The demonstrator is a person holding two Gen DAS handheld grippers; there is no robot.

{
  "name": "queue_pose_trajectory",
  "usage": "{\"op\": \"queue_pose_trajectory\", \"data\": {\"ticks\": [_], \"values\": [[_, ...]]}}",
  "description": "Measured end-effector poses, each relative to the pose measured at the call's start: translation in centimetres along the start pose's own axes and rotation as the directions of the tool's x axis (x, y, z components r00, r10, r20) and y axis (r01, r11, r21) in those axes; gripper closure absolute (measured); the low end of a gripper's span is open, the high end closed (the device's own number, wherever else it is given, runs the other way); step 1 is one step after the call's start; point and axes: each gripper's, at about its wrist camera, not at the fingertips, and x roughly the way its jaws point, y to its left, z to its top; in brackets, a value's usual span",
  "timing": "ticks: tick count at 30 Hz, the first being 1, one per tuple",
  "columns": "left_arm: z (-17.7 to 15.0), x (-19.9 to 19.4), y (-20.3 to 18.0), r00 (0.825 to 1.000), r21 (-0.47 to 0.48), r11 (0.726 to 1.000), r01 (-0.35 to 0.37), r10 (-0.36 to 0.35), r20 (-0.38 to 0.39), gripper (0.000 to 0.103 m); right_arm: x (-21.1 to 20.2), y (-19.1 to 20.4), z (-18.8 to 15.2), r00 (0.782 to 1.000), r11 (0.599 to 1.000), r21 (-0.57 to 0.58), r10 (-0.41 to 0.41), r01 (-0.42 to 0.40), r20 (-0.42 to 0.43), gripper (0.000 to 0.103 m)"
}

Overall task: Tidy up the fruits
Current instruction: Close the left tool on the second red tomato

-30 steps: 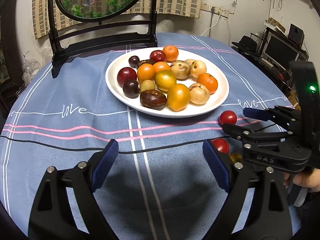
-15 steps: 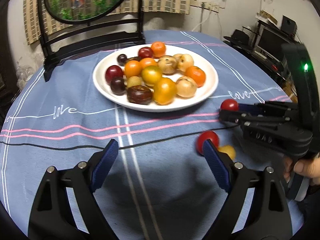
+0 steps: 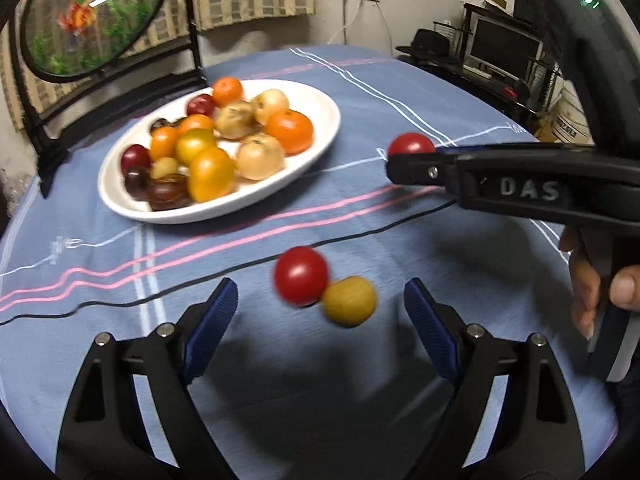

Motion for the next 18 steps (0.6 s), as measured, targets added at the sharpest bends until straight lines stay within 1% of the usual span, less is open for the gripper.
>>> {"op": "queue_pose_trajectory", "data": {"ticks": [2, 3, 4, 5, 9, 13, 18], "values": [[0.0, 1.0, -0.2, 0.999, 0.005, 1.000, 0.014, -0.014, -0.029, 0.036, -0.3, -0.2, 0.1, 1.000, 1.000, 0.007, 0.008, -0.008, 0.007, 0.072], [0.1, 1.5, -0.2, 0.999, 0.007, 1.000, -0.005, 0.005, -0.034, 0.037, -0.4, -0.3, 0.1, 1.000, 1.000, 0.012, 0.013, -0.013, 0.009, 0.072], [0.1, 1.8, -0.1, 0.999, 0.003, 1.000, -0.005, 0.005, -0.039, 0.039, -0.5, -0.4, 0.2, 1.000, 1.000, 0.015, 0.016, -0.016, 0.009, 0.072], [0.3, 1.9, 0.3, 0.999, -0.013, 1.000, 0.011, -0.011, -0.037, 0.047, -0.5, -0.5, 0.2, 1.000, 1.000, 0.019, 0.020, -0.021, 0.008, 0.072], [0.4, 1.9, 0.9, 0.999, -0.021, 0.999, 0.037, -0.037, -0.032, 0.048, -0.5, -0.6, 0.2, 1.000, 0.999, 0.023, 0.024, -0.024, 0.006, 0.072], [0.3, 1.8, 0.8, 0.999, -0.020, 0.999, 0.036, -0.037, -0.029, 0.050, -0.7, -0.5, 0.2, 1.000, 0.999, 0.021, 0.029, -0.029, 0.012, 0.072], [0.2, 1.4, 0.9, 1.000, -0.018, 1.000, 0.017, -0.017, -0.023, 0.050, -0.7, -0.3, 0.2, 0.999, 0.999, 0.016, 0.034, -0.034, 0.012, 0.072]]}}
